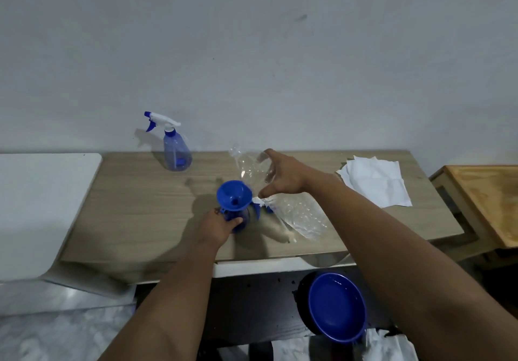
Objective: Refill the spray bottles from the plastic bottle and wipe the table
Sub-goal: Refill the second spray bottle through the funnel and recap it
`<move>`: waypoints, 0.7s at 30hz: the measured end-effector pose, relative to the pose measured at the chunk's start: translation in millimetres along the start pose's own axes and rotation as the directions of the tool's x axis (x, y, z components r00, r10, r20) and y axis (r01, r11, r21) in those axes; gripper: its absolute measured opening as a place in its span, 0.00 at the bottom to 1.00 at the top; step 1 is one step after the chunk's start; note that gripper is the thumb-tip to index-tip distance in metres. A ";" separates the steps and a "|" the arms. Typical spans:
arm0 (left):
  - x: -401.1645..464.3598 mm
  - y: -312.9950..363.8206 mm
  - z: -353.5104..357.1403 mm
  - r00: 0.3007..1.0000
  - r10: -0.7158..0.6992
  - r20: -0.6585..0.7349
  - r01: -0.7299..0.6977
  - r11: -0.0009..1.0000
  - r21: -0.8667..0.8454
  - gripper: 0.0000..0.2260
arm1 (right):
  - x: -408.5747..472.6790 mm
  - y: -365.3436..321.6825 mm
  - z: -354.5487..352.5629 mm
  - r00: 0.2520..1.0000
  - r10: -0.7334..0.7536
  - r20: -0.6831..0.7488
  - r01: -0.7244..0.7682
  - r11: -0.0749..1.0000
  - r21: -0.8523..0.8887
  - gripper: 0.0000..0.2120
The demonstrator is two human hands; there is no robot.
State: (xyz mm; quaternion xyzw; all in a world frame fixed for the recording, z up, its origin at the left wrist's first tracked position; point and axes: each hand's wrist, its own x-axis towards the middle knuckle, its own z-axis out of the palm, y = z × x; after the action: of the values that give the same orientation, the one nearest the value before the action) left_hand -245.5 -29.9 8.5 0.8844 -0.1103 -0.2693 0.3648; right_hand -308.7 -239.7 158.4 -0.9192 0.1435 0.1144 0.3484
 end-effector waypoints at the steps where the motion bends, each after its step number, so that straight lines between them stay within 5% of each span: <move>1: -1.2 0.9 -0.3 1.000 0.000 -0.001 0.000 1.000 0.015 0.21 | -0.3 1.1 1.2 1.000 0.023 0.019 -0.022 1.000 -0.021 0.40; 21: 3.1 9.7 -4.8 1.000 -0.003 -0.006 0.004 0.995 0.099 0.21 | -5.3 -5.1 -4.5 0.956 0.186 0.226 -0.114 0.948 -0.295 0.39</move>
State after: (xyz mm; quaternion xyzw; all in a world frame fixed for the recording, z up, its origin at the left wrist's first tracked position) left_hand -240.3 -35.2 16.9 0.9023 -0.1208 -0.2618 0.3205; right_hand -311.4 -238.1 166.4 -0.9235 0.1507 0.2752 0.2208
